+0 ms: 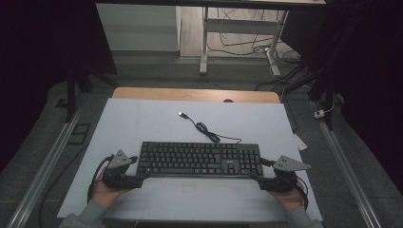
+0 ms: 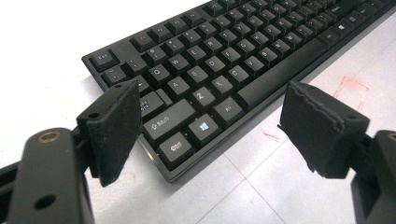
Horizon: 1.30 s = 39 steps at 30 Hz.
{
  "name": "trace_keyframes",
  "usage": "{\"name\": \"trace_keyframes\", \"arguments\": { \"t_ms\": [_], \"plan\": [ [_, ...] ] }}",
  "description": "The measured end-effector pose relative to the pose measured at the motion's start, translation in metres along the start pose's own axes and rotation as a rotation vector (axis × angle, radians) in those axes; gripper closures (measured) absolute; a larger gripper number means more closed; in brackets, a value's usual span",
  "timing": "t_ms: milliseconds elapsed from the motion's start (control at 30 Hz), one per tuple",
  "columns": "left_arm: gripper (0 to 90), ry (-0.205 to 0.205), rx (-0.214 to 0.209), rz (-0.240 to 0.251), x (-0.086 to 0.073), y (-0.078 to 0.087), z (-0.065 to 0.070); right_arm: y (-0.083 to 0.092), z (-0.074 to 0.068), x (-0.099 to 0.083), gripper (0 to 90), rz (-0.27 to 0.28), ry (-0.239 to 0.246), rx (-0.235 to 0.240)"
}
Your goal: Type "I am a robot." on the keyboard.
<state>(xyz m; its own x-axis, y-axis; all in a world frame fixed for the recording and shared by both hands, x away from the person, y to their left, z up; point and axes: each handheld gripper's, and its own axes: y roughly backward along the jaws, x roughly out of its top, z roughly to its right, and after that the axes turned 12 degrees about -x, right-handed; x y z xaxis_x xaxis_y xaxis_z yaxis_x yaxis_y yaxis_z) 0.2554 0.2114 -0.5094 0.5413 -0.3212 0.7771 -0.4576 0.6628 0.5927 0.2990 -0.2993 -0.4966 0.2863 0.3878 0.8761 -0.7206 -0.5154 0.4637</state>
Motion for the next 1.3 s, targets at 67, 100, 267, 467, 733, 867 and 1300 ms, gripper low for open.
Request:
{"name": "trace_keyframes", "arguments": {
  "t_ms": [67, 100, 267, 467, 733, 867, 1300],
  "plan": [
    [21.3, -0.006, 0.005, -0.001, -0.001, 0.001, 0.001, -0.001, 0.000, 0.001, 31.7, 0.007, 0.002, -0.005],
    [21.3, -0.006, 0.005, 0.000, -0.002, 0.001, 0.001, -0.001, 0.000, 0.001, 31.7, 0.007, 0.002, -0.005],
    [21.4, -0.007, 0.009, 0.007, -0.004, 0.005, 0.002, -0.005, -0.001, 0.003, 31.8, 0.006, 0.012, -0.002],
    [21.5, -0.007, 0.018, 0.004, -0.005, 0.006, 0.002, -0.010, -0.001, 0.006, 32.4, -0.001, 0.007, 0.009],
    [21.7, -0.013, 0.019, 0.001, -0.004, 0.005, 0.002, -0.011, -0.002, 0.006, 33.1, -0.004, 0.001, 0.008],
    [22.0, -0.019, 0.022, 0.002, -0.001, 0.006, 0.003, -0.011, -0.002, 0.007, 33.3, -0.012, -0.005, 0.008],
    [24.6, -0.039, 0.027, -0.086, 0.023, 0.005, 0.003, -0.012, -0.008, 0.011, 33.6, -0.011, -0.009, 0.016]
  ]
}}
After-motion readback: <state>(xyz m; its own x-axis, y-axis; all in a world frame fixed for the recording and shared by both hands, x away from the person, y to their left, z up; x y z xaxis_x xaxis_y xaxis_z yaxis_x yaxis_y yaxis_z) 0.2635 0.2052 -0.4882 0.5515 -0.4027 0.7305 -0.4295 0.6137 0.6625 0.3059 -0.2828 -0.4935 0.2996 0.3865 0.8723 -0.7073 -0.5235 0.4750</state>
